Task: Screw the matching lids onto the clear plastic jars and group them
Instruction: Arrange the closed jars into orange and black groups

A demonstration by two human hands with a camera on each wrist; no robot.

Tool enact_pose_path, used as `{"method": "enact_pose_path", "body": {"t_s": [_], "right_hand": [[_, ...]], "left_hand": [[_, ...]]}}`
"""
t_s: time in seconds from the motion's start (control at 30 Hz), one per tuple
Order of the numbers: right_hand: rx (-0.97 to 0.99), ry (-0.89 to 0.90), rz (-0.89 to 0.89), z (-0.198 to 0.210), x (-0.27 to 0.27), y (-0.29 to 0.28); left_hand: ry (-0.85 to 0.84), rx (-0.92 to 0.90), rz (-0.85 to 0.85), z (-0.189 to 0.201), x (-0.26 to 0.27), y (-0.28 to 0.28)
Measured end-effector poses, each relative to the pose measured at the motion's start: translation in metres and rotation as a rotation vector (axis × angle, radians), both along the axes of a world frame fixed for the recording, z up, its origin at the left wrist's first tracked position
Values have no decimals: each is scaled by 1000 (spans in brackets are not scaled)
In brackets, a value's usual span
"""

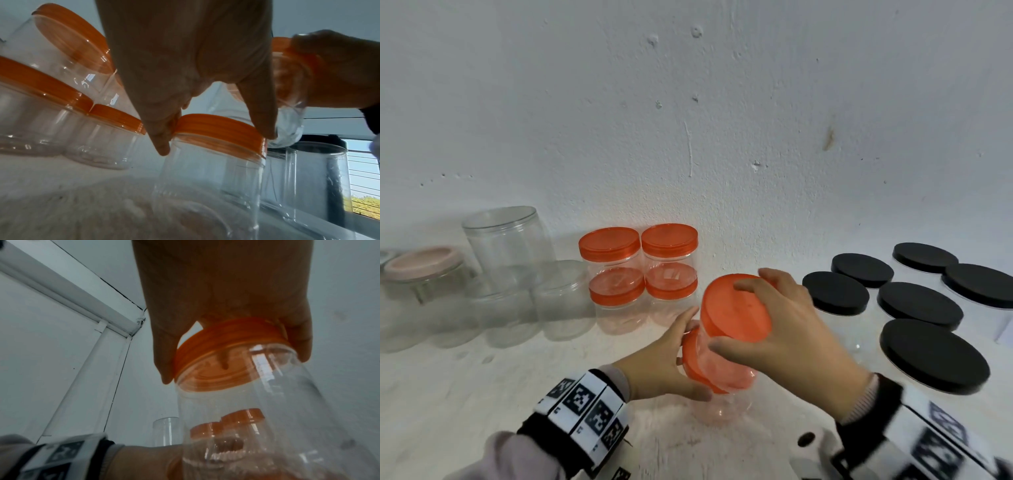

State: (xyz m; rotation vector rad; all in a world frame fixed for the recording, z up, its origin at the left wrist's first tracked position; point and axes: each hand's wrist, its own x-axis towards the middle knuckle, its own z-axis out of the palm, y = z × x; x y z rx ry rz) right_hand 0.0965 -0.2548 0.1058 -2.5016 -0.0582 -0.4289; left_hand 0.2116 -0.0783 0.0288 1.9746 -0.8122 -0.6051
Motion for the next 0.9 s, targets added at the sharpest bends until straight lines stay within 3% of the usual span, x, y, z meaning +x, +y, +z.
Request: {"method": "enact_pose_path", "body": {"t_s": [0.47, 0.9], "right_hand": [[-23, -13, -49, -14, 37, 15], [-8, -101, -117, -6, -6, 0]], "left_hand": [[-8, -176, 60, -8, -11, -9], [-60, -177, 129, -11, -13, -9]]}}
